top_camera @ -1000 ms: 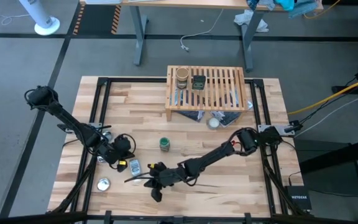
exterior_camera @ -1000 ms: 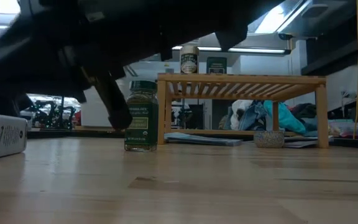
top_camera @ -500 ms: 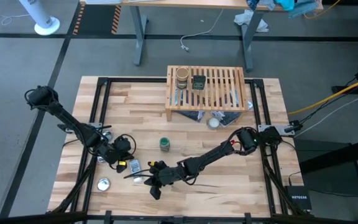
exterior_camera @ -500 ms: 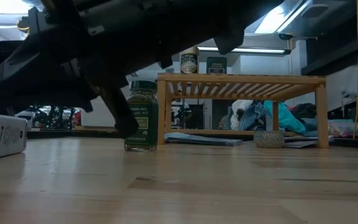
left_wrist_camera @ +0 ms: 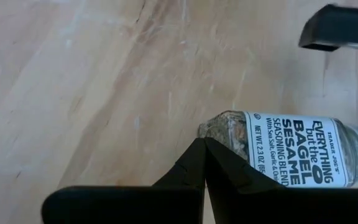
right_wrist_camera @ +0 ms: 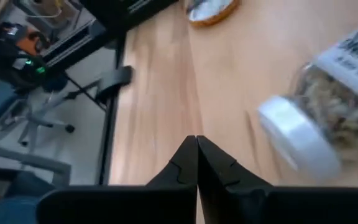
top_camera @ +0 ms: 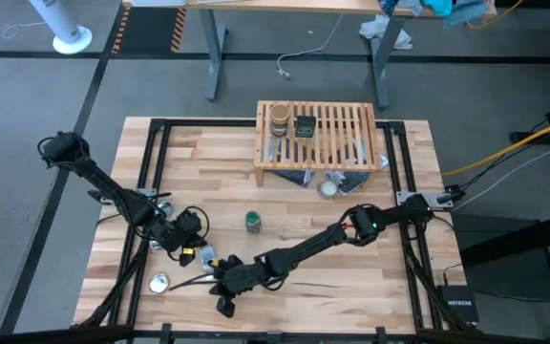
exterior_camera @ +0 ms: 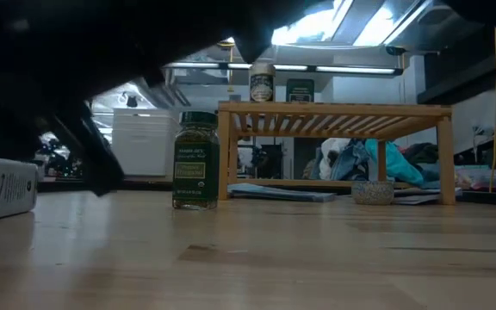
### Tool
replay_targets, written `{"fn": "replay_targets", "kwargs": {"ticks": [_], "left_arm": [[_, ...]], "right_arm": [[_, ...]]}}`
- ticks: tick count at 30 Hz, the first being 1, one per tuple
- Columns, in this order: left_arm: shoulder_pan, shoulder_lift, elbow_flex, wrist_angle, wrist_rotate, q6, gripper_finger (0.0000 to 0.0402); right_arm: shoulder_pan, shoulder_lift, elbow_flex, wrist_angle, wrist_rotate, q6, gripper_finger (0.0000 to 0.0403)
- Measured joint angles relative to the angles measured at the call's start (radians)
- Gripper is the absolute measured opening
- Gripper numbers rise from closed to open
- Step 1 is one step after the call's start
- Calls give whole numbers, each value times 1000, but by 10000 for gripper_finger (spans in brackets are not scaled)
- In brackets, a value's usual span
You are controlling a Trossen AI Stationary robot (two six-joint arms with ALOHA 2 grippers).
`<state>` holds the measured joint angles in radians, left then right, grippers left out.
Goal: Shelf spices
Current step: Move the white seasoning bottle to the middle left of the table
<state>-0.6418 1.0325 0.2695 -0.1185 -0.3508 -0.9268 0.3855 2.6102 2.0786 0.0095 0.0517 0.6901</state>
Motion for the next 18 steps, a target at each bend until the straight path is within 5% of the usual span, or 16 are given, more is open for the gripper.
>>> {"fn": "replay_targets", "kwargs": {"ticks": [18], "left_arm": [[-100,0,0,-5,75,-114,0]], "right_arm": [[2,5,1,-116,101,85,1]]}}
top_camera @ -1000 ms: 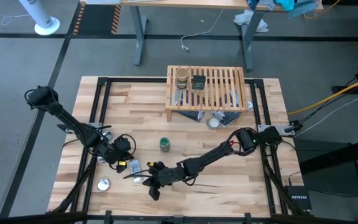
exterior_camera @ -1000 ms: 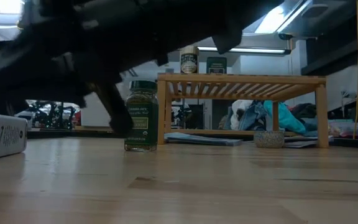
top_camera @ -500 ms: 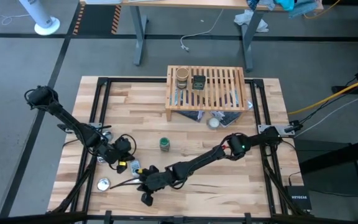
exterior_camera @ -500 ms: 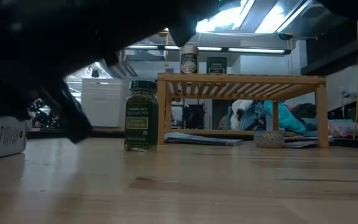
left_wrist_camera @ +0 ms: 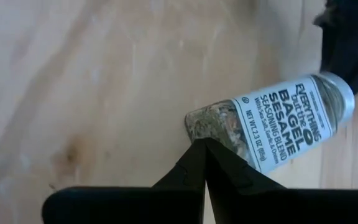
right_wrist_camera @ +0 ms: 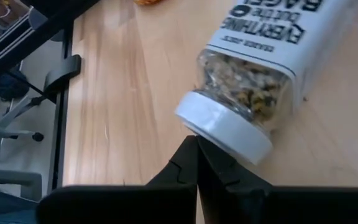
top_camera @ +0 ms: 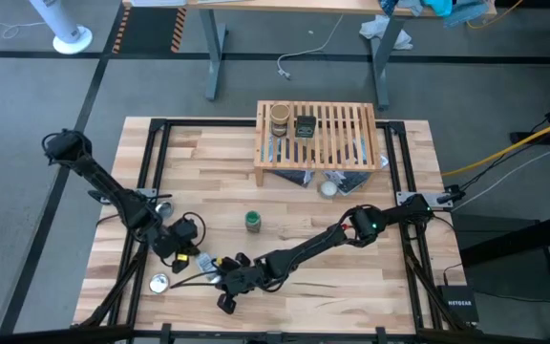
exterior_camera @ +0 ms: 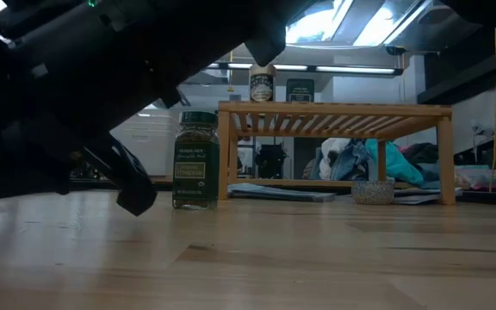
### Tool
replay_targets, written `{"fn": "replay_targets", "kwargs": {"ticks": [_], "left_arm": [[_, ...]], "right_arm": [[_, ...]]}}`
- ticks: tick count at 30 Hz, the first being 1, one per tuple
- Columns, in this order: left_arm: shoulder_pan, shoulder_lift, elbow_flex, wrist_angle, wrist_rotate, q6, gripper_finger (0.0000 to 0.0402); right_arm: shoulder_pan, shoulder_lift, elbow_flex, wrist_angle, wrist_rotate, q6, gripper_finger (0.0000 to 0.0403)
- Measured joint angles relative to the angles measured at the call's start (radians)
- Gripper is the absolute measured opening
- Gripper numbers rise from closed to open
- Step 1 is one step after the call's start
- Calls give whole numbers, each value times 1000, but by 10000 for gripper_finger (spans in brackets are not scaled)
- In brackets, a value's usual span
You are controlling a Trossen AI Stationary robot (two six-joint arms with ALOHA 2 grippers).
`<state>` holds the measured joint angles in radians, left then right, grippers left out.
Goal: Shelf spices
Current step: Move the white seasoning bottle to the middle left of the table
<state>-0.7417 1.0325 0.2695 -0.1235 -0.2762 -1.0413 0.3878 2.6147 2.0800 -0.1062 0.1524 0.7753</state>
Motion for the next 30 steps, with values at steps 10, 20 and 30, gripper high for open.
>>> {"fn": "replay_targets", "kwargs": {"ticks": [10,20,30], "left_arm": [[-116,0,8,-11,21,-129,0],[-179,0,39,18,103,-172,0],[-190,0,44,52,62,-187,0]], "right_arm": [[-5,-1,1,-36,14,5,1],[-33,-3,0,-90,144,26,1],[-71,-1,-1,-74,187,32,1]]}}
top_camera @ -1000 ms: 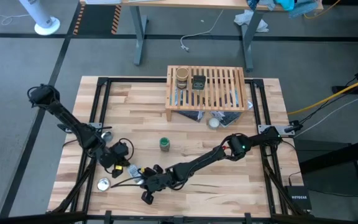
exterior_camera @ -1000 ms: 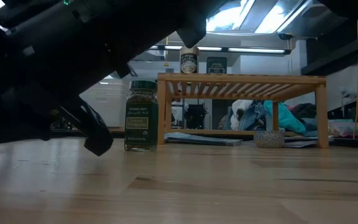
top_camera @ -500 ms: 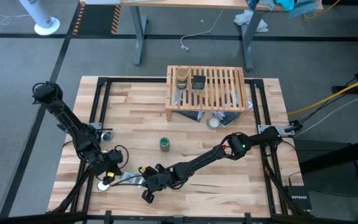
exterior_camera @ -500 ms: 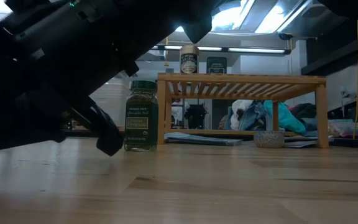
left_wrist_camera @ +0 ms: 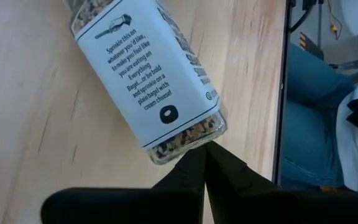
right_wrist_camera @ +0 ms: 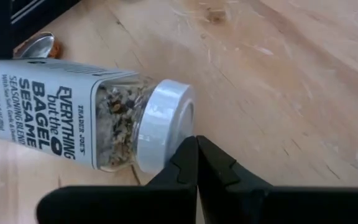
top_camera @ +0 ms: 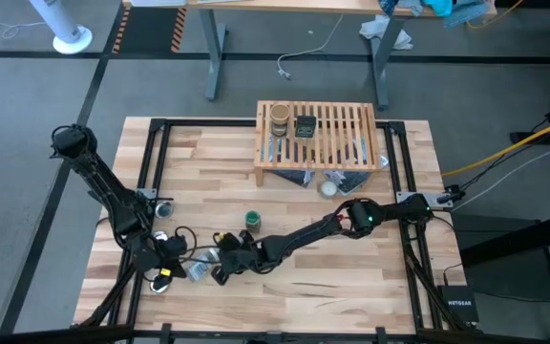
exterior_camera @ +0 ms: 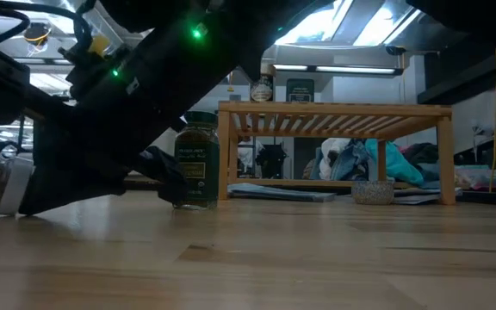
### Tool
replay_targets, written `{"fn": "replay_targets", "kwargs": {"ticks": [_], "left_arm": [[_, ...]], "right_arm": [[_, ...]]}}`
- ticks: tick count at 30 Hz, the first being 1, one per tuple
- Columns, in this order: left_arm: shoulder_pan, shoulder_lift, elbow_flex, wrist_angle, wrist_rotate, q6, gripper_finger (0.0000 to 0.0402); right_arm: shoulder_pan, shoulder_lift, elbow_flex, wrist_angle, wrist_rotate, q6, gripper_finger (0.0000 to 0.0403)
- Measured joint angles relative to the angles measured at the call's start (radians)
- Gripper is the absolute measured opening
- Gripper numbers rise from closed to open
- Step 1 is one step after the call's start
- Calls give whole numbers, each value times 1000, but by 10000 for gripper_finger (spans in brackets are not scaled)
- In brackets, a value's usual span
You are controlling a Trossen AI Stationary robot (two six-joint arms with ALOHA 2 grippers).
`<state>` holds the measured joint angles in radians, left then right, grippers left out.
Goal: Shelf spices
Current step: Move the white seasoning bottle to the middle left of the table
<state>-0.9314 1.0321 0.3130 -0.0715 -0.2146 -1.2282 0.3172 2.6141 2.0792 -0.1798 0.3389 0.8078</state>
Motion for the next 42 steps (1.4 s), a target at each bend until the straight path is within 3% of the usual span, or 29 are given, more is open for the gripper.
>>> {"fn": "replay_targets", "kwargs": {"ticks": [23,42], "left_arm": [[4,95,-5,138,63,-19,0],[2,94,-4,139,89,-27,0]], "right_arm": [[-11,-25,1,13,6,-19,1],[-11,-32,0,73,-35,-21,1]]}}
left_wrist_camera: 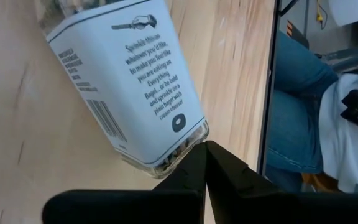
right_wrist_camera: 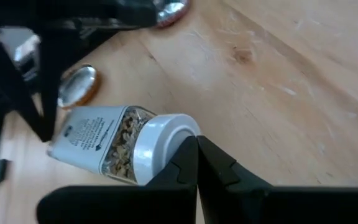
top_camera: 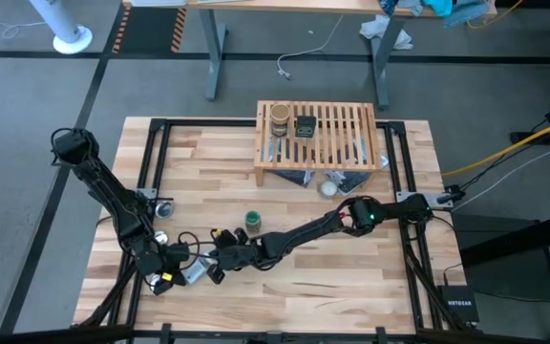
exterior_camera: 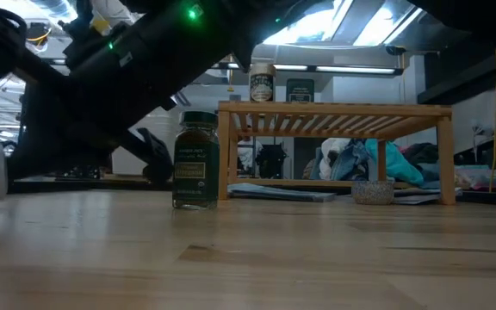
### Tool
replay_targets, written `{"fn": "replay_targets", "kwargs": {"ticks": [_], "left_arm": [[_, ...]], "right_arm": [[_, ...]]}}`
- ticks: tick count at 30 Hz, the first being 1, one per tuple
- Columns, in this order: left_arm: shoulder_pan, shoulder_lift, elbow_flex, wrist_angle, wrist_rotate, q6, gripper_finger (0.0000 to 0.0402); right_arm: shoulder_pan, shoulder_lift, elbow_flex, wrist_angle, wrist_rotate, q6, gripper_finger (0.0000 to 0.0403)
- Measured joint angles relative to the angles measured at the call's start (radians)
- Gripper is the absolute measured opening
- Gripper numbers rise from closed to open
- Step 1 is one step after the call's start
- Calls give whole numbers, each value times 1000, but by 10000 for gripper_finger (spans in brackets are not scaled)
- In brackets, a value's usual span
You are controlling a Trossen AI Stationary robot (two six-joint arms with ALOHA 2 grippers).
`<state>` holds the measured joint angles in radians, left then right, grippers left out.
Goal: Shelf spices
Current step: Move the white seasoning bottle to the middle left of the table
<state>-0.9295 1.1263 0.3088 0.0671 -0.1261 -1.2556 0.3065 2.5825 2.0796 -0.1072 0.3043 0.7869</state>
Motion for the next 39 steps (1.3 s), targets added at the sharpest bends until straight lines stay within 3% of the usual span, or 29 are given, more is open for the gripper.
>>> {"fn": "replay_targets", "kwargs": {"ticks": [12,20,25,39], "left_arm": [[2,0,2,0,0,-3,0],[18,0,2,-6,4,-2,0],[24,2,-2,-18,-61,-4,0],[22,2,-1,-12,-40,4,0]], "right_arm": [[15,-26,3,116,-22,-25,1],[27,-26,41,100,-39,-36,1],[53,-24,108,81,-82,-86,1],[59,-23,131,4,38,-141,1]]}}
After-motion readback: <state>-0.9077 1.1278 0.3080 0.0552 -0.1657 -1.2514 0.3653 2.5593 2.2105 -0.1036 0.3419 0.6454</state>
